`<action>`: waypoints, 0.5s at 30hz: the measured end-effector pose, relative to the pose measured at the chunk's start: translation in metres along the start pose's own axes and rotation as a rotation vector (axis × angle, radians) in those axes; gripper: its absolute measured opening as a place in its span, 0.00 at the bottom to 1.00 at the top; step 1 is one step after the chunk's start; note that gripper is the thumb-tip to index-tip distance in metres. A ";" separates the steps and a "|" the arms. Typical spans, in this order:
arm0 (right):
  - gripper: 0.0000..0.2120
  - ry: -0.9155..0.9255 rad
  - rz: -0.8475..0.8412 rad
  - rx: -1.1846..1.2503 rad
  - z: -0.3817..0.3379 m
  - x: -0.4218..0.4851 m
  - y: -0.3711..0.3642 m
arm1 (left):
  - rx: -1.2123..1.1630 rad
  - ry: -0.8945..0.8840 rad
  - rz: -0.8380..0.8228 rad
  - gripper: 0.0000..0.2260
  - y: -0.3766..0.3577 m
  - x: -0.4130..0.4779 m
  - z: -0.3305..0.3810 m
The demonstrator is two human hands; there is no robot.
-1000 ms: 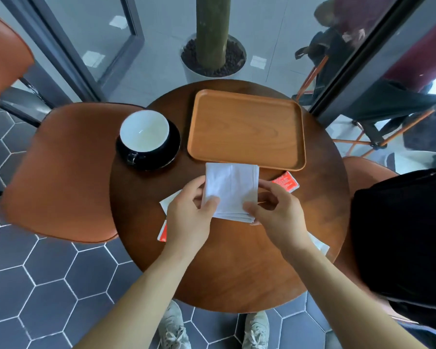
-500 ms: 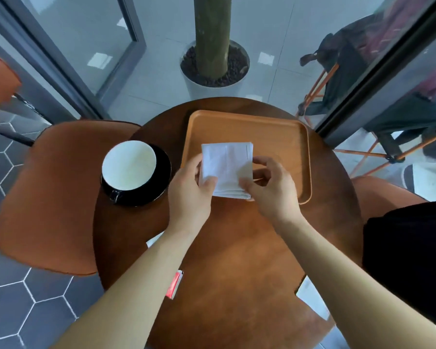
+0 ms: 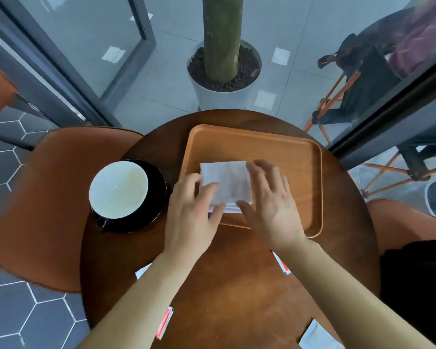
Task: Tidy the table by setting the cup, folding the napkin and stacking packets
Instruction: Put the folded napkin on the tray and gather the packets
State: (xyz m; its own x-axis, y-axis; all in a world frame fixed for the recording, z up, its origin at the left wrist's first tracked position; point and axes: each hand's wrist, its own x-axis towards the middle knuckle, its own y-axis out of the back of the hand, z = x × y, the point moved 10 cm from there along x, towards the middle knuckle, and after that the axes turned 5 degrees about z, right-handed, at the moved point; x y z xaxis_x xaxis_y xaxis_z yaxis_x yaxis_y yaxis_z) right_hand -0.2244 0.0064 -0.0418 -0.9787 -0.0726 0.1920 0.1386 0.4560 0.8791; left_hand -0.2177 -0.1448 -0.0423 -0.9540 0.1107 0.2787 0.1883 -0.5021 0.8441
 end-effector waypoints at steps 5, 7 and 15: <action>0.04 0.266 -0.086 -0.042 -0.019 -0.009 -0.009 | 0.093 -0.267 -0.142 0.10 -0.008 0.000 0.012; 0.03 0.241 -0.122 -0.040 -0.016 -0.007 -0.016 | 0.126 -0.299 -0.168 0.09 -0.009 0.004 0.013; 0.06 0.179 -0.118 -0.013 -0.015 0.022 -0.024 | 0.234 -0.228 -0.246 0.06 -0.015 0.033 0.005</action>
State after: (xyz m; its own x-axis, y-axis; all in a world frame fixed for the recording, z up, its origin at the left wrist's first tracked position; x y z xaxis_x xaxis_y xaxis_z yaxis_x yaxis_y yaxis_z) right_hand -0.2472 -0.0194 -0.0519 -0.9460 -0.2816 0.1604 0.0275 0.4235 0.9055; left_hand -0.2508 -0.1288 -0.0437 -0.9061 0.4034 0.1276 0.0342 -0.2308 0.9724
